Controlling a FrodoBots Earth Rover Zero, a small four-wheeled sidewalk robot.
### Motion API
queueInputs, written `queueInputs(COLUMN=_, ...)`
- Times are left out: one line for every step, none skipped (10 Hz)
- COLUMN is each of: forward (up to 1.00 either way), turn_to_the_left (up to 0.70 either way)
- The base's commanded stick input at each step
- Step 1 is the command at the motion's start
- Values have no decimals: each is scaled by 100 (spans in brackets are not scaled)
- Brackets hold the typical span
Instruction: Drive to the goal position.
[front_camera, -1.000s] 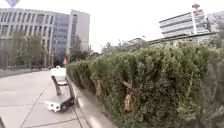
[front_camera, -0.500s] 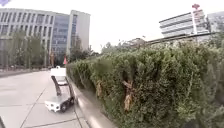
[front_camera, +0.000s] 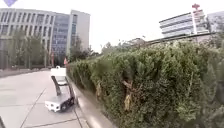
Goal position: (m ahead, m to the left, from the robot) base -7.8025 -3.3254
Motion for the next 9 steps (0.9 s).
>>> queueInputs(forward=5, turn_to_the_left=0)
queueInputs(forward=5, turn_to_the_left=0)
queueInputs(forward=5, turn_to_the_left=0)
queueInputs(forward=5, turn_to_the_left=0)
queueInputs(forward=5, turn_to_the_left=0)
queueInputs(forward=5, turn_to_the_left=0)
queueInputs(forward=5, turn_to_the_left=0)
queueInputs(forward=5, turn_to_the_left=0)
queueInputs(forward=5, turn_to_the_left=0)
